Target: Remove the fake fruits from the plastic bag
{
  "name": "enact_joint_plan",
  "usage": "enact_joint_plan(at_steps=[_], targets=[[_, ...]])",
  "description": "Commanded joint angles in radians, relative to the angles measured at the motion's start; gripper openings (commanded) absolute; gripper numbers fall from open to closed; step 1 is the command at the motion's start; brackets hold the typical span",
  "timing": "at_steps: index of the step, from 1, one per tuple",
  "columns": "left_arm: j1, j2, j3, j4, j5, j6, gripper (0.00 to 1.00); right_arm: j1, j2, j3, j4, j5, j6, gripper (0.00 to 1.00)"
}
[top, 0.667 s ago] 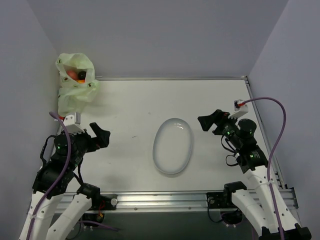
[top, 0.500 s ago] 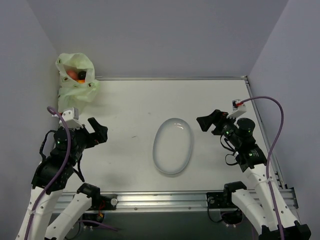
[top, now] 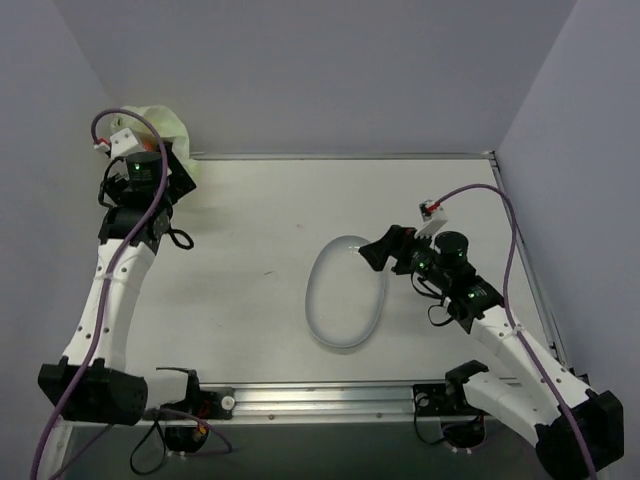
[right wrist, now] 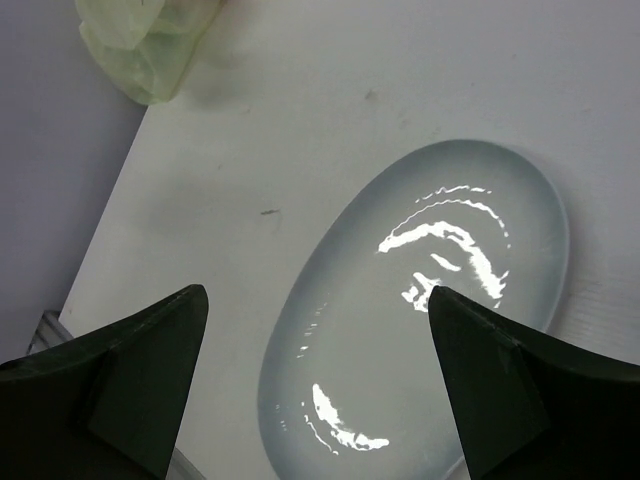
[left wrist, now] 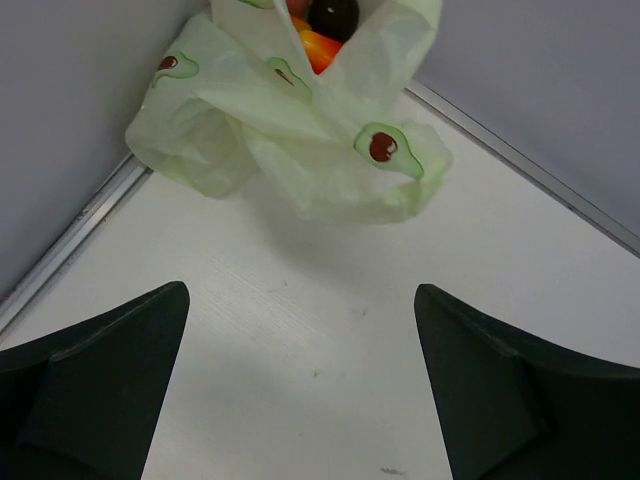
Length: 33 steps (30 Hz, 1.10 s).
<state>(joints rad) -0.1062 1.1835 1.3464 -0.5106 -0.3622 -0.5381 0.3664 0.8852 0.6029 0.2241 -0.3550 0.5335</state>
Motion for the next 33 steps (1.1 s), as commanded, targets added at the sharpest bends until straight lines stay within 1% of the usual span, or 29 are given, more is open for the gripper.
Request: enact_joint_plan(at_steps=[1,3,4,6,7,9,10,11,14,16,17,18,19,20,21,22,23,24,26,27,29,30,31,32,33], targets=[[0.091,0.172,0.098,0.064,-0.003,-0.022,0.94,0.139,0.059,0.018,0.087,0.112,-0.010,0.88],[0.102,0.244,0.141,0.073,0.046,-0.019,0.94,0.196,0.083,0.031,0.101,0.174,-0.020,0.88],[0.102,0.308,0.183,0.090,0.057,-0.007,0.94,0.242,0.109,0.034,0.124,0.185,-0.021,0.88],[0.102,0.361,0.212,0.136,0.139,0.006,0.94,0.285,0.141,0.043,0.152,0.195,-0.026,0.88],[0.100,0.413,0.246,0.168,0.166,0.018,0.94,0.307,0.177,0.049,0.174,0.198,-0.029,0.88],[0.102,0.465,0.293,0.173,0.195,0.030,0.94,0.374,0.222,0.067,0.192,0.208,-0.043,0.89],[0.102,0.507,0.312,0.178,0.200,0.039,0.94,0.399,0.268,0.074,0.204,0.221,-0.050,0.89],[0.102,0.525,0.339,0.179,0.200,0.043,0.94,0.446,0.290,0.083,0.207,0.232,-0.056,0.89],[0.102,0.608,0.393,0.156,0.178,0.062,0.94,0.518,0.357,0.098,0.231,0.269,-0.067,0.89],[0.102,0.648,0.399,0.135,0.155,0.069,0.96,0.534,0.380,0.100,0.251,0.278,-0.063,0.89],[0.102,0.651,0.390,0.142,0.152,0.069,0.94,0.540,0.383,0.098,0.262,0.290,-0.060,0.89],[0.102,0.647,0.358,0.156,0.152,0.069,0.86,0.543,0.382,0.098,0.274,0.294,-0.058,0.88],[0.102,0.642,0.341,0.185,0.151,0.073,0.73,0.543,0.380,0.100,0.277,0.298,-0.059,0.88],[0.102,0.634,0.327,0.195,0.152,0.075,0.36,0.543,0.380,0.104,0.276,0.313,-0.063,0.87],[0.102,0.618,0.310,0.199,0.161,0.075,0.18,0.543,0.380,0.109,0.274,0.321,-0.069,0.83],[0.102,0.605,0.300,0.207,0.175,0.073,0.07,0.543,0.382,0.116,0.271,0.329,-0.073,0.81],[0.096,0.588,0.290,0.210,0.199,0.075,0.03,0.542,0.383,0.130,0.268,0.340,-0.081,0.79],[0.062,0.550,0.278,0.210,0.209,0.092,0.02,0.539,0.386,0.139,0.267,0.352,-0.086,0.70],[0.011,0.503,0.264,0.199,0.224,0.112,0.02,0.529,0.393,0.155,0.270,0.396,-0.087,0.63],[-0.048,0.445,0.252,0.186,0.251,0.118,0.02,0.520,0.403,0.176,0.267,0.404,-0.090,0.59],[-0.107,0.375,0.191,0.155,0.264,0.109,0.02,0.474,0.411,0.198,0.268,0.401,-0.086,0.51],[-0.134,0.288,0.153,0.144,0.273,0.098,0.03,0.454,0.420,0.218,0.271,0.383,-0.070,0.49],[-0.179,0.240,0.104,0.136,0.275,0.074,0.02,0.435,0.428,0.230,0.270,0.366,-0.066,0.45],[-0.196,0.187,0.000,0.127,0.269,0.054,0.02,0.398,0.435,0.242,0.270,0.347,-0.061,0.42],[-0.211,0.078,-0.054,0.104,0.266,0.017,0.02,0.387,0.455,0.273,0.259,0.323,-0.058,0.40]])
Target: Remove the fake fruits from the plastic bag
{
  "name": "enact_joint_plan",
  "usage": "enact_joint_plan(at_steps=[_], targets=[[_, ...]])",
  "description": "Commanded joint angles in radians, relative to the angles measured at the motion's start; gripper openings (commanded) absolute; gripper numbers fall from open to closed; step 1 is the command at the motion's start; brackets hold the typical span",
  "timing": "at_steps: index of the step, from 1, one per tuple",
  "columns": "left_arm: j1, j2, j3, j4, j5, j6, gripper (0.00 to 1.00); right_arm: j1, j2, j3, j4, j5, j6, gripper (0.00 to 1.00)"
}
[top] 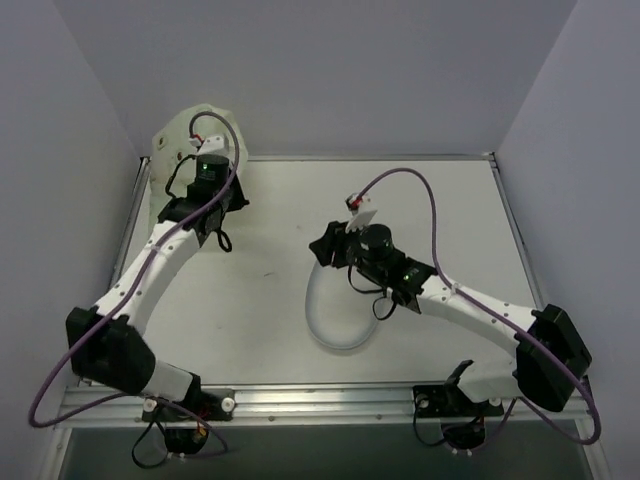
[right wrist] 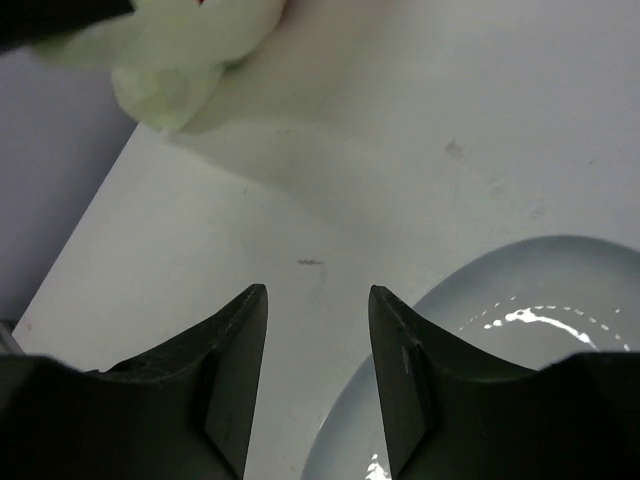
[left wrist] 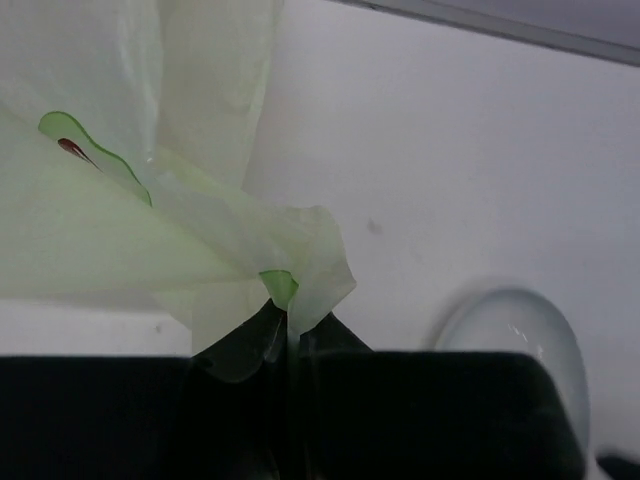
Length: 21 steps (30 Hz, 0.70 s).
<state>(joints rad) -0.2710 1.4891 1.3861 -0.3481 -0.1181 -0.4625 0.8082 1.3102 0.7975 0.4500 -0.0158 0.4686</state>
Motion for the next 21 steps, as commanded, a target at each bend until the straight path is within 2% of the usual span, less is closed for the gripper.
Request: enact_joint_plan(at_steps=[1,2,3,6,12,18,21], targets=[[-0.060,-0.280,-0.146,-0.069,0.020,-0.079,0.02,-0.064,0.041,0.094,0.026,-0.018,0.002,0.41],[-0.066,-0.336,-0.250,-0.080,0.017,-0.096,0.02,-0.072,0.052,0.109,0.023,-0.018,-0.010,0.42],[-0.069,-0.430,-0.296,-0.109,0.011,-0.109,0.02,-0.076,0.087,0.124,0.015,-0.015,-0.019,0.48],[-0.074,-0.550,-0.415,-0.181,-0.031,-0.146,0.02,-0.115,0.174,0.204,-0.025,-0.013,-0.056,0.69],[-0.089,-0.763,-0.590,-0.245,-0.003,-0.235,0.02,-0.156,0.346,0.353,-0.115,-0.015,-0.110,0.85],[-0.093,-0.958,-0.716,-0.301,0.083,-0.329,0.03,-0.112,0.475,0.489,-0.209,-0.078,-0.212,0.92],[-0.096,-1.036,-0.743,-0.315,0.112,-0.355,0.02,-0.049,0.489,0.499,-0.224,-0.087,-0.266,0.90]])
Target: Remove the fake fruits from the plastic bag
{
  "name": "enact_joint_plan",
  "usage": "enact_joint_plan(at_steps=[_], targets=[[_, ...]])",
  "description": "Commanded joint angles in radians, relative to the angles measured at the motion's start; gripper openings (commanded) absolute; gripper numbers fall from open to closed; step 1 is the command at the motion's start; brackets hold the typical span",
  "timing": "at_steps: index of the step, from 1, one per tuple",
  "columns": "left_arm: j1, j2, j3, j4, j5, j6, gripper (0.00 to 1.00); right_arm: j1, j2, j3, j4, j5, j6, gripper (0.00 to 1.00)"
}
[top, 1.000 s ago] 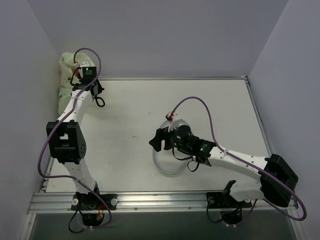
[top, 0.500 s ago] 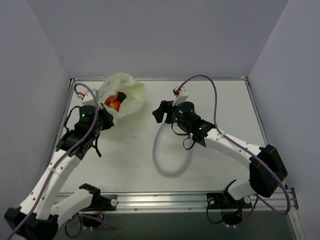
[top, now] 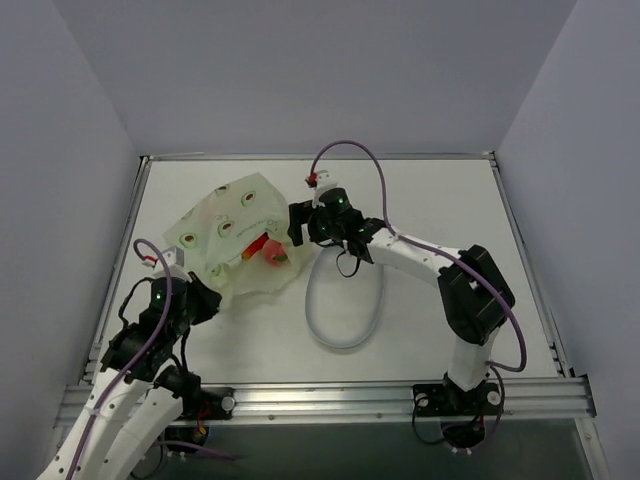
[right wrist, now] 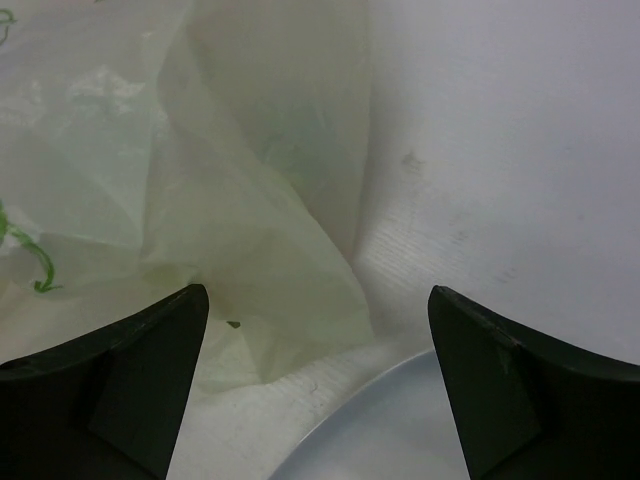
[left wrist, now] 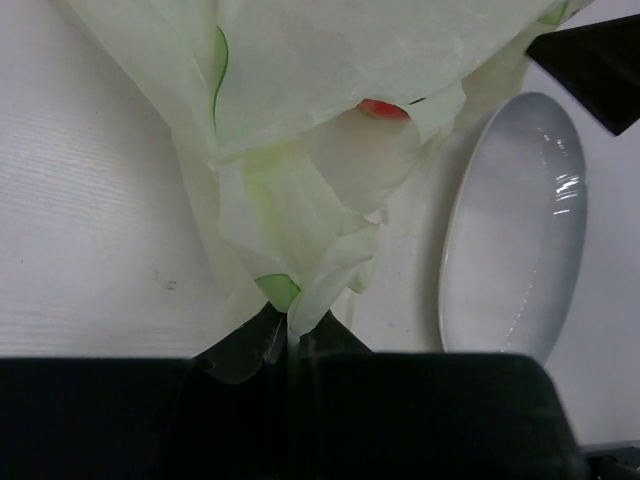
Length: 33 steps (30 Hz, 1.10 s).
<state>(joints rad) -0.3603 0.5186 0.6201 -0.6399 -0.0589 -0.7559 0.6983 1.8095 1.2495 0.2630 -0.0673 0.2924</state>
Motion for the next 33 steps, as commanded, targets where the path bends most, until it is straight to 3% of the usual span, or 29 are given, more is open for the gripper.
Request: enact_joint_plan(at_steps=[1,6,8,9,11,13,16,20,22,28,33], targets=[[-0.006,-0.080,0.023,-0.032,0.053,-0.066,0.02,0.070,-0.004,0.053,-0.038,-0.040,-0.098,0.86],[-0.009,-0.152,0.007,-0.061,0.099,-0.094,0.02,0.009,0.088,0.137,-0.041,-0.112,-0.089,0.51],[-0.008,-0.166,-0.009,-0.043,0.151,-0.126,0.02,-0.017,0.083,0.149,-0.047,-0.109,-0.042,0.52],[-0.009,-0.172,-0.028,-0.024,0.163,-0.137,0.02,-0.014,0.039,0.139,-0.057,-0.098,-0.047,0.64],[-0.012,-0.173,-0.049,0.003,0.192,-0.151,0.03,0.010,-0.084,0.078,-0.079,-0.013,-0.053,0.75],[-0.016,-0.161,-0.088,0.052,0.211,-0.155,0.02,0.090,-0.177,0.012,-0.079,0.035,-0.052,0.77],[-0.032,-0.128,-0.117,0.126,0.209,-0.145,0.02,0.222,-0.312,-0.111,-0.062,0.147,0.000,0.67],[-0.066,-0.065,-0.112,0.241,0.194,-0.129,0.02,0.300,-0.369,-0.248,0.042,0.263,0.115,0.21],[-0.098,-0.019,-0.097,0.287,0.169,-0.123,0.02,0.309,-0.352,-0.283,0.088,0.268,0.160,0.10],[-0.179,0.032,-0.074,0.388,0.125,-0.115,0.02,0.319,-0.170,-0.211,0.197,0.242,0.163,0.11],[-0.200,0.015,-0.082,0.433,0.137,-0.126,0.02,0.271,-0.038,-0.131,0.228,0.256,0.166,0.22]])
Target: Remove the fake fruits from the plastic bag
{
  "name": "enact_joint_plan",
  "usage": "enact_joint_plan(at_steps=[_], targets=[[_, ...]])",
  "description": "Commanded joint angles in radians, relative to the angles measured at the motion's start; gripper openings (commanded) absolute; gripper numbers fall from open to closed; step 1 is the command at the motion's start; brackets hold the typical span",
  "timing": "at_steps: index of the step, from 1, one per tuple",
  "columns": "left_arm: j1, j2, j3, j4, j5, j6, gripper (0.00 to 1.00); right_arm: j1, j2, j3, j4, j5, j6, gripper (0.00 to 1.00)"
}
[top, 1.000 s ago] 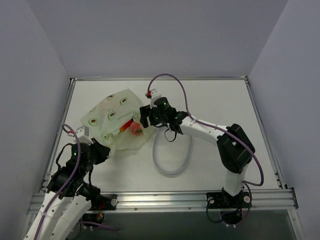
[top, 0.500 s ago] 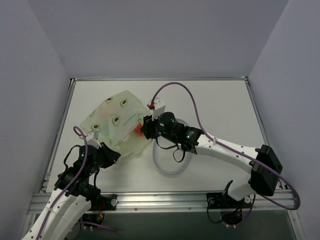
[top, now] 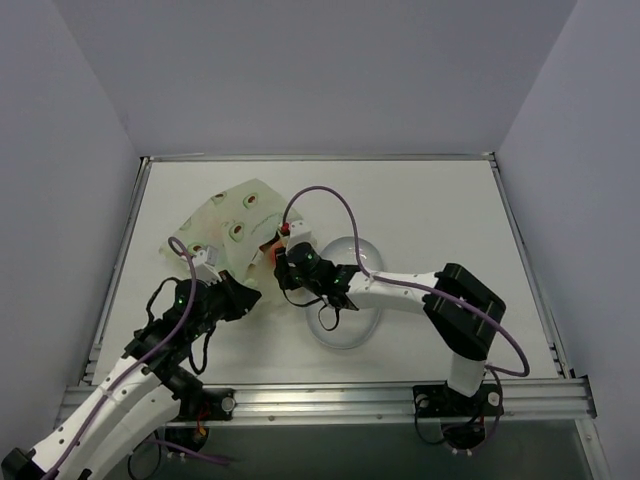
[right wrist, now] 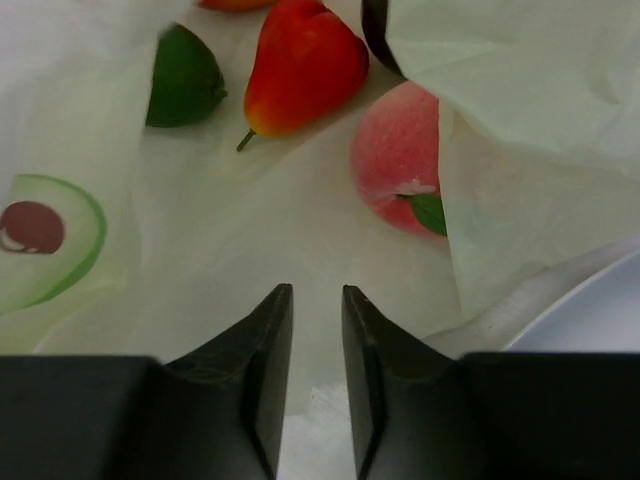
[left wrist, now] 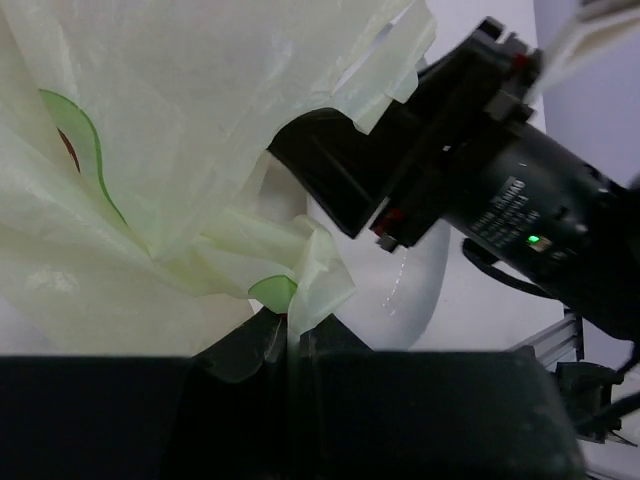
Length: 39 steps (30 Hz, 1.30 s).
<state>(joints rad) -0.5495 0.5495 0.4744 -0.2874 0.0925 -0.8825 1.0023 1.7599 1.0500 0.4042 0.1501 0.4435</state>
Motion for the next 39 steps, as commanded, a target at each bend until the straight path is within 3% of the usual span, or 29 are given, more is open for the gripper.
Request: enact_joint_plan(at_steps=[1,2,5,11,15,18,23,27,33,39], targets=[[-0.012,-0.022,0.066,0.074,-0.026,0.004,0.02,-0.034,0.025,0.074,0.105,0.040,0.018,0.27],[-0.012,-0.032,0.067,0.059,-0.033,0.007,0.02,-0.040,0.054,0.085,0.111,0.049,0.017,0.39],[-0.013,-0.042,0.059,0.051,-0.022,0.010,0.02,-0.051,0.113,0.126,0.107,0.094,0.006,0.60],[-0.030,-0.060,0.017,0.070,0.006,-0.024,0.02,-0.079,0.180,0.198,0.064,0.166,-0.025,0.81],[-0.046,-0.062,0.018,0.091,0.018,-0.033,0.02,-0.090,0.214,0.235,0.045,0.118,-0.009,0.82],[-0.070,-0.049,0.023,0.106,0.012,-0.036,0.03,-0.039,0.129,0.184,0.045,0.221,-0.040,0.65],[-0.086,-0.028,0.029,0.096,-0.036,-0.012,0.03,-0.027,0.033,0.113,0.094,-0.036,0.001,0.57],[-0.086,-0.011,0.018,0.125,-0.031,-0.027,0.02,-0.027,0.093,0.157,0.091,-0.061,-0.012,0.43],[-0.087,-0.034,0.010,0.087,-0.048,-0.019,0.02,-0.123,0.236,0.329,0.101,-0.110,-0.092,0.51],[-0.089,-0.049,-0.002,0.048,-0.077,-0.012,0.02,-0.169,0.285,0.377,-0.027,-0.049,-0.160,0.63]])
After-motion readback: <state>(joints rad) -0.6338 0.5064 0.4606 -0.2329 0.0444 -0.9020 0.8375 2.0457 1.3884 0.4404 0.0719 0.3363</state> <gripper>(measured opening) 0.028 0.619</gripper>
